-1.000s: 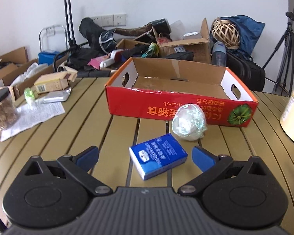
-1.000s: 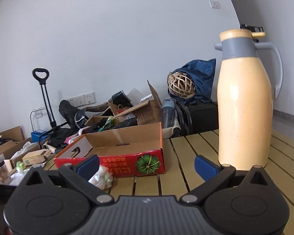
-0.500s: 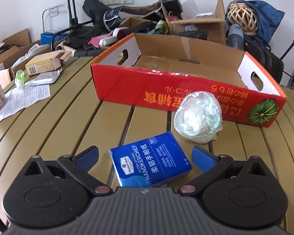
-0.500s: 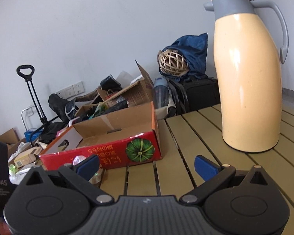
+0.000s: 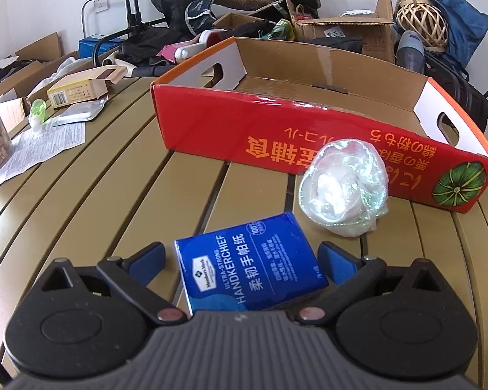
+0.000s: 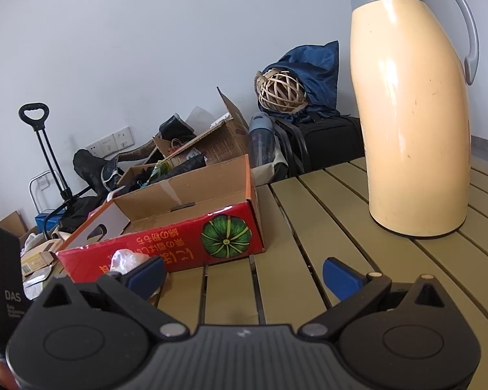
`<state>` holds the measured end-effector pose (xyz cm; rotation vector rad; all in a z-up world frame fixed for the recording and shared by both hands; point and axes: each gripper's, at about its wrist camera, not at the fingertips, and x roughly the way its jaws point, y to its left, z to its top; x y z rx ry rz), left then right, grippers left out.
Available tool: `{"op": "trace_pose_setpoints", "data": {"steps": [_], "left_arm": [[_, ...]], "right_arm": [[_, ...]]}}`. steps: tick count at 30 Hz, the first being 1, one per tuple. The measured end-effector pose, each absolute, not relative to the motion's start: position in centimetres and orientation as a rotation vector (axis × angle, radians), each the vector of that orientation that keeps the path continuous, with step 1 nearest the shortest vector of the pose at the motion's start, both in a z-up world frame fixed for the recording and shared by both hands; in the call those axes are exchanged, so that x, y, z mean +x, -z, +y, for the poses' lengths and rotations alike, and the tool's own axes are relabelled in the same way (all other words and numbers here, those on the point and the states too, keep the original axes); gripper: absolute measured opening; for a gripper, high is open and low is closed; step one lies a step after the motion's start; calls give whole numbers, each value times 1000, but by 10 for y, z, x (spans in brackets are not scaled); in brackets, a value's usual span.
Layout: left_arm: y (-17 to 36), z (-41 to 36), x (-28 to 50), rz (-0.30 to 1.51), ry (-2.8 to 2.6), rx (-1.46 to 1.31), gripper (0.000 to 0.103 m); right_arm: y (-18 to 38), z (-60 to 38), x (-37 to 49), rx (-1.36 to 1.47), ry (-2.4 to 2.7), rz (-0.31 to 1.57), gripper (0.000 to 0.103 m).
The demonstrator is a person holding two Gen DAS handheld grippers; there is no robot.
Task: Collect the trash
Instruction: 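Close the left gripper on the blue handkerchief box and lift it, then close the right gripper on the clear plastic wrapper and lift it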
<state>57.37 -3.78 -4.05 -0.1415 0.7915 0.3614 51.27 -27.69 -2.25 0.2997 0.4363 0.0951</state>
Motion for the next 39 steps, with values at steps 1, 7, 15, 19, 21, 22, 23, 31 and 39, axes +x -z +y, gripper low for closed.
{"op": "trace_pose_setpoints", "data": {"steps": [1,7,15,19,21,22,23,31,39], "left_arm": [[40,-38,573,786,-355,-145,94],[37,-38,566,763,-311,-127,82],[18,-8,542,694,-258,-155,79],[1,18,529,653,-244,-168,79],[-6,32,524,639,-245,-174,79],[-9,40,521,629,-245,-180,79],[-12,48,518,621,-245,-184,79],[-24,95,498,579,-261,-194,79],[-25,103,494,551,-271,-130,79]], "right_arm": [[22,-277,513,300,-94,437,103],[24,-277,514,308,-88,444,103],[25,-257,517,277,-133,471,103],[22,-238,517,250,-144,474,103],[18,-228,518,256,-168,467,103],[15,-222,519,255,-169,457,103],[13,-216,520,256,-160,448,103],[8,-168,548,218,-177,495,103],[20,-135,590,168,-151,603,98]]}}
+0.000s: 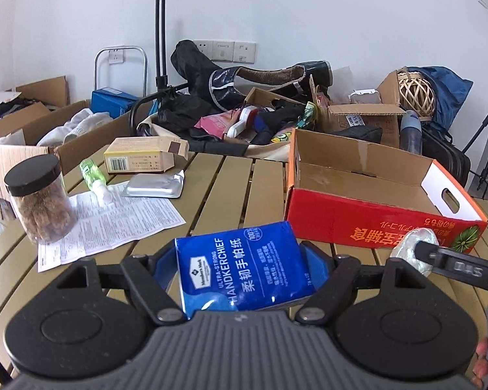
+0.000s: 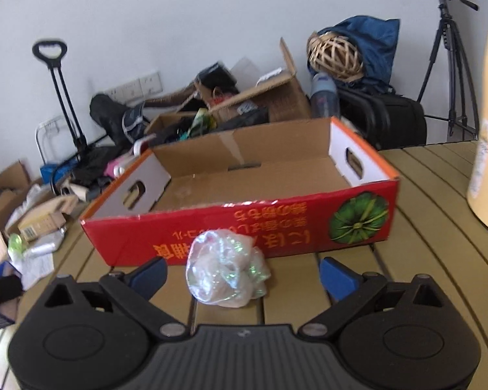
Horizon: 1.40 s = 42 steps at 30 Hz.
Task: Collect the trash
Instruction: 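Close the right gripper on the clear plastic wrapper and lift it, then carry the blue box and plastic wrapper off the table down toward the bin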
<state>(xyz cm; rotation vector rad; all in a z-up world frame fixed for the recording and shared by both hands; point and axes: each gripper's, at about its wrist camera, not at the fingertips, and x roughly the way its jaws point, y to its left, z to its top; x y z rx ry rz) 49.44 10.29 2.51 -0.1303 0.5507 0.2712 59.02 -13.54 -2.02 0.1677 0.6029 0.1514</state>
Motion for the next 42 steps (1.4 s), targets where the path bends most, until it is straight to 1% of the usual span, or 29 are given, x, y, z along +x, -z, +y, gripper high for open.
{"op": "trace_pose_setpoints", "data": {"steps": [4,9,10,11,12,16,19,29,42], "left_arm": [[-22,101,496,549,-268,-105,79],[-20,97,496,542,-260,-93,79],[-20,97,496,543,-258,-92,79],[-20,96,496,543,-257,-87,79],[-21,94,496,544,-256,-81,79],[-24,88,493,536,-253,-66,79],[-26,84,488,534,-251,-53,79],[-50,63,448,518,-236,-43,79],[-77,34,357,509,-197,-66,79]], "right_arm": [[30,-128,604,154,-149,643,85],[36,-123,615,126,-109,661,78],[36,-123,615,119,-104,659,71],[36,-123,616,114,-101,659,59],[37,-122,617,107,-99,664,51],[35,-126,614,156,-148,668,42],[28,-128,602,158,-163,637,39],[-7,-149,545,187,-177,571,39],[-54,-171,407,193,-245,478,39]]}}
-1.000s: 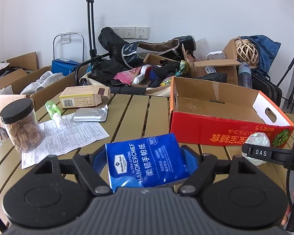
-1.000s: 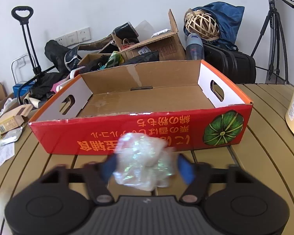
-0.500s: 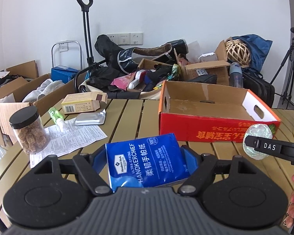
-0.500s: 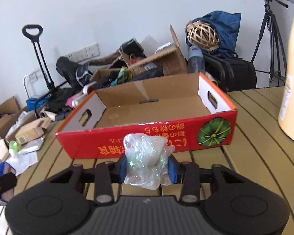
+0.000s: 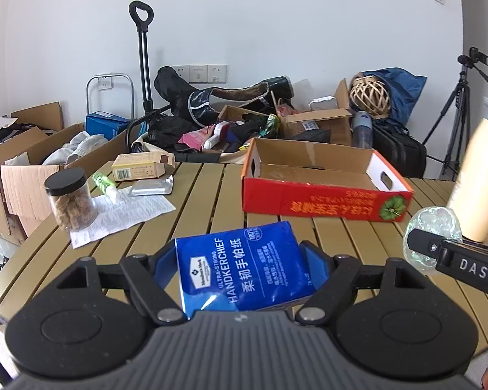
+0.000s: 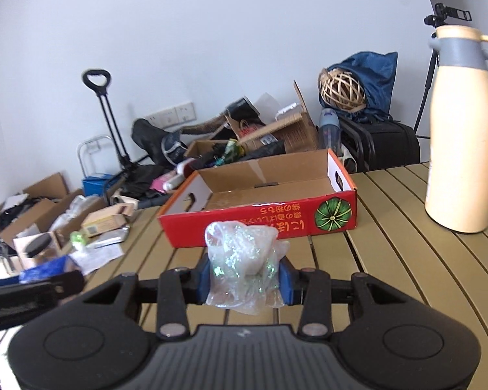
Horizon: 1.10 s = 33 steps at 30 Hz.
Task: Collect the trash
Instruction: 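Carry the blue box and plastic wrapper off the table down toward the bin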
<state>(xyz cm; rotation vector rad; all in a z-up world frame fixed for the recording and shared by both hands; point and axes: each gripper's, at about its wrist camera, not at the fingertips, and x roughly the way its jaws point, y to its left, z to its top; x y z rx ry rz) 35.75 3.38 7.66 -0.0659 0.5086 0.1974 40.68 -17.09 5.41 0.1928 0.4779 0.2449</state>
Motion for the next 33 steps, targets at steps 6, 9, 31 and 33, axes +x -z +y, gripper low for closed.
{"op": "trace_pose_setpoints", "data": {"steps": [6,9,31,33], "left_arm": [[-87,19,310,486,-170,-61,79],[-88,15,288,476,-166,-69,79],[-17,-9,196,605,-81,-59,79],[-7,-10,194,630,-76,-57,79]], "right_arm": [[-69,-178,343,153,-271,434,39],[-72,-181,314,139,-300,425,39],[6,-187,202,101,-334,568,39],[19,-188,200,104,-327,599,39]]}}
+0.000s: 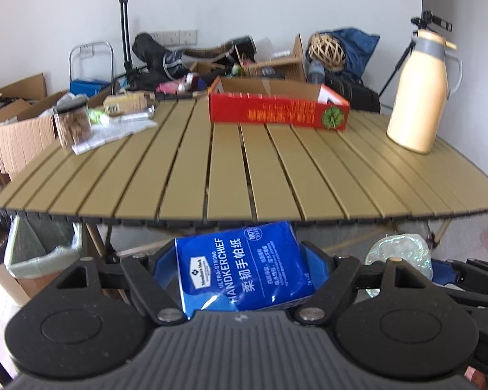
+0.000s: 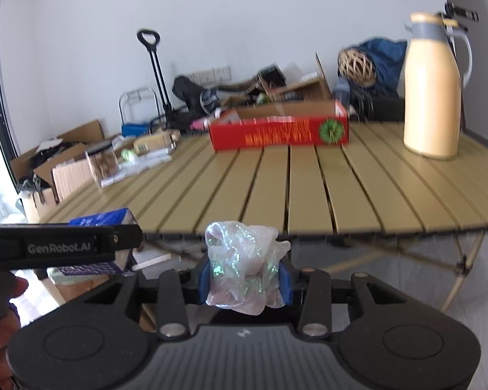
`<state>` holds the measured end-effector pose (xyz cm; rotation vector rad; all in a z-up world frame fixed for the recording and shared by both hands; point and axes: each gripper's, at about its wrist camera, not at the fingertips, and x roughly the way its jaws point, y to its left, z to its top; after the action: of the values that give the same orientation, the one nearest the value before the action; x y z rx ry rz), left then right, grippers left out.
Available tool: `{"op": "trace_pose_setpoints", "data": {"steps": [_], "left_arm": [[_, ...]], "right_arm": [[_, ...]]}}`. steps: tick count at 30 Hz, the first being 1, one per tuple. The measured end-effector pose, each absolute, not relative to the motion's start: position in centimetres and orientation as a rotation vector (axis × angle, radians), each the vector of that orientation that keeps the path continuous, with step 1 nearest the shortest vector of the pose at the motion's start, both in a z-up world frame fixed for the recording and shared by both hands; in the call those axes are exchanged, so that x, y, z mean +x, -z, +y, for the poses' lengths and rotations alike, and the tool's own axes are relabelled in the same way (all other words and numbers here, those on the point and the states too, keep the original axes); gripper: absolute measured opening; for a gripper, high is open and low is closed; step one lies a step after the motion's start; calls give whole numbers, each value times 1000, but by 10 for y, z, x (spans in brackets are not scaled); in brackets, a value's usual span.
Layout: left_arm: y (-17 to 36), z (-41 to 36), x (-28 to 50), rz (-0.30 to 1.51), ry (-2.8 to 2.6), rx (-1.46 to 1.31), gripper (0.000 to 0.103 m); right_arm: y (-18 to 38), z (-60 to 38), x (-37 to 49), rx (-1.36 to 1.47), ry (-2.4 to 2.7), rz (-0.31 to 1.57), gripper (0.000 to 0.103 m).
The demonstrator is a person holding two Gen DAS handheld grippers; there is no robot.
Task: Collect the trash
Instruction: 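Carry the blue box and plastic wrapper off the table down toward the bin, then open the right gripper over the bin to drop the plastic wrapper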
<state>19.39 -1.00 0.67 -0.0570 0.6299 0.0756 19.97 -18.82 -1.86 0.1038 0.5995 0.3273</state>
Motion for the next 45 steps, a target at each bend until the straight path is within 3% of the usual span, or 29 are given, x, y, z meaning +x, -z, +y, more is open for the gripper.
{"op": "trace_pose_setpoints", "data": {"steps": [18,31,45], "left_arm": [[102,-8,217,901,-97,-44,79],[171,-7,245,1055,-77,-47,79],[184,38,265,1098,-211,-133,79]], "right_arm": [[127,-186,212,114,-313,866,39],[171,-193,230,99,-260,976,39],[189,-155,288,23,-283,988,40]]}}
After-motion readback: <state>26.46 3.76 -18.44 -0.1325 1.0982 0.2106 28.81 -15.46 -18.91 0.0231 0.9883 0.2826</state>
